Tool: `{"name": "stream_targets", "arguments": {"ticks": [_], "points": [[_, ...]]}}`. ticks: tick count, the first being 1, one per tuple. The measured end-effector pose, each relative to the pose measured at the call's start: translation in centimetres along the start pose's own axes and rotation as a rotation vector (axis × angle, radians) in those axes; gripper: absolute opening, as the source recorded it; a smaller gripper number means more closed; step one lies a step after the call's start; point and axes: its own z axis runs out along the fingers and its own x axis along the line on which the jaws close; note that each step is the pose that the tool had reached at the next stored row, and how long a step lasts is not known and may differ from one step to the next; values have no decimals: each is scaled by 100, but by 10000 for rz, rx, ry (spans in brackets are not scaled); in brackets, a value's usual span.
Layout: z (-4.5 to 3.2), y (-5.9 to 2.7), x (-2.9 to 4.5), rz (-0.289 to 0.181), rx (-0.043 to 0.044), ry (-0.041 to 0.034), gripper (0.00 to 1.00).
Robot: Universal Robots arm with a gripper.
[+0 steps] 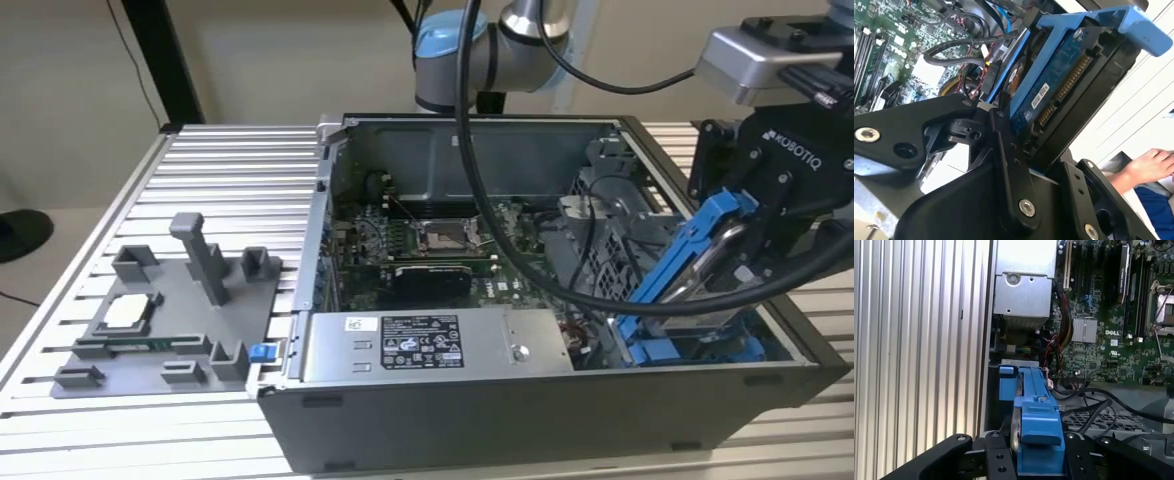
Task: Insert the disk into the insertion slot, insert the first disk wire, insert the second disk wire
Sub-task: 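Insert the disk into the insertion slot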
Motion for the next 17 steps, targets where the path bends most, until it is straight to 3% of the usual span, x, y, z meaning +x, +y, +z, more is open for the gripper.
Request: {"name": "stream_targets", "arguments": {"ticks": [5, 10, 14, 17], "points": [[-34, -21, 1, -268, 10, -159, 0], [-42, -33, 3, -623, 83, -142, 0], [-28, -34, 3, -652, 379, -110, 0], [3, -35, 3, -653, 502, -115, 0]]}}
